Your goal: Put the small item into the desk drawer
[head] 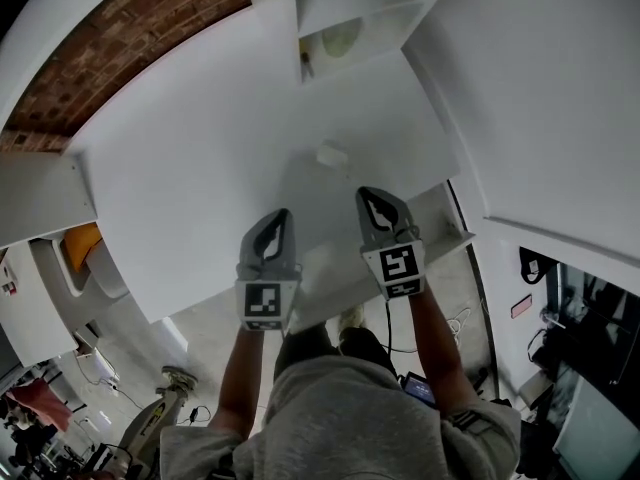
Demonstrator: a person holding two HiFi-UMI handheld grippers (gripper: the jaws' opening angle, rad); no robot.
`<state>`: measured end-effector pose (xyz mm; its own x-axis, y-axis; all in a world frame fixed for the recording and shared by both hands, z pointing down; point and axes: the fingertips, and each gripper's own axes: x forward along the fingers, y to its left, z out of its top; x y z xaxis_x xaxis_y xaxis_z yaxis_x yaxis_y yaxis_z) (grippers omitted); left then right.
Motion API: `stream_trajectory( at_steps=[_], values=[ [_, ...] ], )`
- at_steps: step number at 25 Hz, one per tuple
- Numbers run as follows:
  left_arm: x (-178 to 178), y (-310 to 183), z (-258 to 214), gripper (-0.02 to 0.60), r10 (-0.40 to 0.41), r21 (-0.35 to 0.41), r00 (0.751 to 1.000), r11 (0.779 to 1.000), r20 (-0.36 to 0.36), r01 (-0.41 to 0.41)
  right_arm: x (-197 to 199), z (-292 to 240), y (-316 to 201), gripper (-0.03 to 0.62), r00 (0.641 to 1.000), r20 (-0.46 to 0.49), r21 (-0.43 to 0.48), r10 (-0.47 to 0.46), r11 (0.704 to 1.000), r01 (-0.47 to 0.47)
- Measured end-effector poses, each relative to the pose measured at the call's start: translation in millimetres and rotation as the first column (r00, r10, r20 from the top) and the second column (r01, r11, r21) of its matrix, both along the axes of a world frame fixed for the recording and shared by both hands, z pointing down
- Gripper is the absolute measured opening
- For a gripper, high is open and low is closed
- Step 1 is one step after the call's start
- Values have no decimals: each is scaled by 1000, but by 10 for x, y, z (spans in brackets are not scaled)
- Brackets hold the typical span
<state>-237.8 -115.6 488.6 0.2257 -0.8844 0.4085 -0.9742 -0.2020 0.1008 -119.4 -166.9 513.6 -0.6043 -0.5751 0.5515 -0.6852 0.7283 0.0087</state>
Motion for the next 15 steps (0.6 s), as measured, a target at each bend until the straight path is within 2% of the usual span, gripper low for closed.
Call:
stream_trajectory(
  at_steps=[3,5,10,15],
  values=[
    [-51,-41,84,12,-7,-17,1000,1000,-1,7,-87,88,-112,9,999,-20,10,-33,999,34],
    [-86,-61,116,12,-15,-26,1000,1000,-2,15,-154,195,-163,82,996,-55,-2,-75,997,75],
    [-142,-48,185,12,-28,-46,1000,999,-5,28,-297,527,-307,172,983,-127,-39,-134,991,130],
    [-192,11,245,12,-36,-59,999,998,-10,35,-383,871,-399,204,969,-174,-70,-173,984,163]
  ],
)
